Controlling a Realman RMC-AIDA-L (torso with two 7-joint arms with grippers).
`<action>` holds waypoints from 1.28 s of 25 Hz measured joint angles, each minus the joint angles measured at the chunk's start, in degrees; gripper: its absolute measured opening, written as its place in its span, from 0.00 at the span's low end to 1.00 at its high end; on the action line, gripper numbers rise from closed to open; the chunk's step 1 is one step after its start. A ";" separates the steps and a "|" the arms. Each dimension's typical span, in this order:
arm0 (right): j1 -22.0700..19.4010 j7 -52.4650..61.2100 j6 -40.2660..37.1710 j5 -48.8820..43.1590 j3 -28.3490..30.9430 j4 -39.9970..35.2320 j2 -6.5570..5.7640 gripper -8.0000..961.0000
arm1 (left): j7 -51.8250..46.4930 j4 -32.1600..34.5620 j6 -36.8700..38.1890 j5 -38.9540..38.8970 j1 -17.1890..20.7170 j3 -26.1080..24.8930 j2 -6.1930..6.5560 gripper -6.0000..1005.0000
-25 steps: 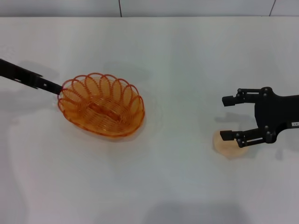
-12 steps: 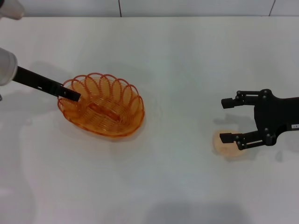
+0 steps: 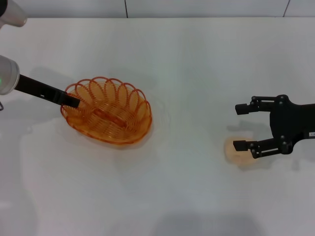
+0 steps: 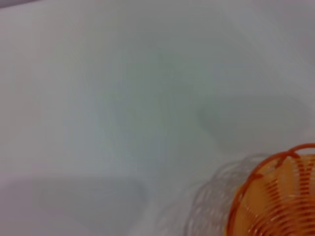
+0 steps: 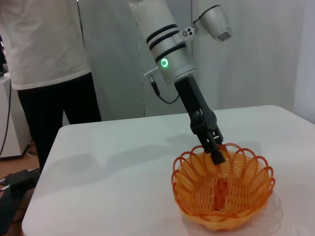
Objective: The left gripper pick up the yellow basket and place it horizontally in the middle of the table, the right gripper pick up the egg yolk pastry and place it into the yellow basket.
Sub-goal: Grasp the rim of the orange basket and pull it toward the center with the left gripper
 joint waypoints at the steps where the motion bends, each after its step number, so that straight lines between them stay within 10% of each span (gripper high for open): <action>1: -0.13 0.00 0.00 0.11 -0.08 -0.09 0.00 0.88 | 0.02 0.03 -0.10 0.00 0.05 0.03 0.00 0.59; 6: -0.41 0.00 -0.02 0.28 -0.03 -0.11 0.00 0.88 | 0.41 0.13 -0.52 -0.16 0.20 0.10 -0.07 0.31; 19: -1.38 0.06 -0.89 0.49 0.12 -0.76 -0.18 0.88 | -0.58 3.64 4.97 -7.39 1.90 -0.01 -1.25 0.13; 32: -4.78 -3.83 -3.07 1.34 0.18 -2.70 -0.45 0.88 | -21.29 10.82 8.92 -16.51 8.46 5.96 -3.44 0.09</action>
